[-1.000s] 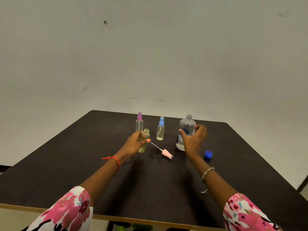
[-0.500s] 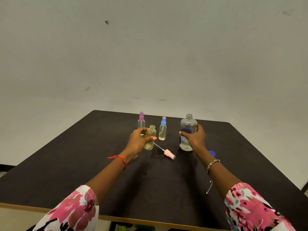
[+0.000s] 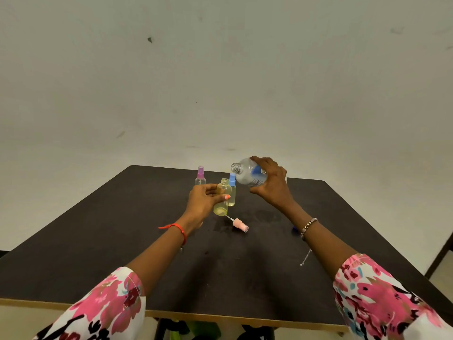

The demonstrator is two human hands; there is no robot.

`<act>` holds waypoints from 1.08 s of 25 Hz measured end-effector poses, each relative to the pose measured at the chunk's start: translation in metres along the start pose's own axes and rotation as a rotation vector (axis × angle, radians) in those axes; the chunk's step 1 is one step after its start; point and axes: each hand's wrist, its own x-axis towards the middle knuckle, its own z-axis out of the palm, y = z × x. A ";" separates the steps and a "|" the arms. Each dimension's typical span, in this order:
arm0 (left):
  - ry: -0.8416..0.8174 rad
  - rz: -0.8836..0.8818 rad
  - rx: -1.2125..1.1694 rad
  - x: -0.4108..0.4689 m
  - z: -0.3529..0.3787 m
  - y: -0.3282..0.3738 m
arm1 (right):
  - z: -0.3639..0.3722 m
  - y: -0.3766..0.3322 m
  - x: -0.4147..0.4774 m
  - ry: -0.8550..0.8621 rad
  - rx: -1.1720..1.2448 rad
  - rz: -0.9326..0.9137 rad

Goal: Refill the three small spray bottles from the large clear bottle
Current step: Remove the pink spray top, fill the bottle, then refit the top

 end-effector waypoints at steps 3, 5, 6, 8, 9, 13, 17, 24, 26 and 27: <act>-0.020 0.004 -0.012 -0.003 -0.001 0.007 | -0.003 -0.004 0.001 -0.012 -0.061 -0.052; -0.020 0.004 -0.003 -0.004 -0.003 0.009 | -0.003 -0.007 0.003 -0.012 -0.078 -0.081; -0.017 0.005 -0.002 -0.004 -0.004 0.010 | -0.003 -0.008 0.003 -0.016 -0.087 -0.094; -0.012 0.005 -0.004 -0.005 -0.006 0.011 | -0.004 -0.011 0.005 -0.027 -0.117 -0.118; -0.009 0.004 -0.005 -0.006 -0.007 0.012 | -0.004 -0.013 0.006 -0.032 -0.140 -0.133; -0.016 0.001 -0.006 -0.009 -0.009 0.015 | -0.005 -0.017 0.008 -0.037 -0.185 -0.176; -0.015 -0.012 -0.014 -0.009 -0.011 0.016 | -0.004 -0.019 0.010 -0.030 -0.213 -0.192; -0.006 -0.002 -0.008 -0.012 -0.015 0.016 | -0.003 -0.017 0.012 -0.005 -0.253 -0.225; -0.006 -0.008 -0.004 -0.013 -0.015 0.017 | -0.003 -0.017 0.012 0.001 -0.252 -0.230; -0.006 -0.012 -0.005 -0.013 -0.015 0.017 | -0.003 -0.017 0.012 0.002 -0.253 -0.233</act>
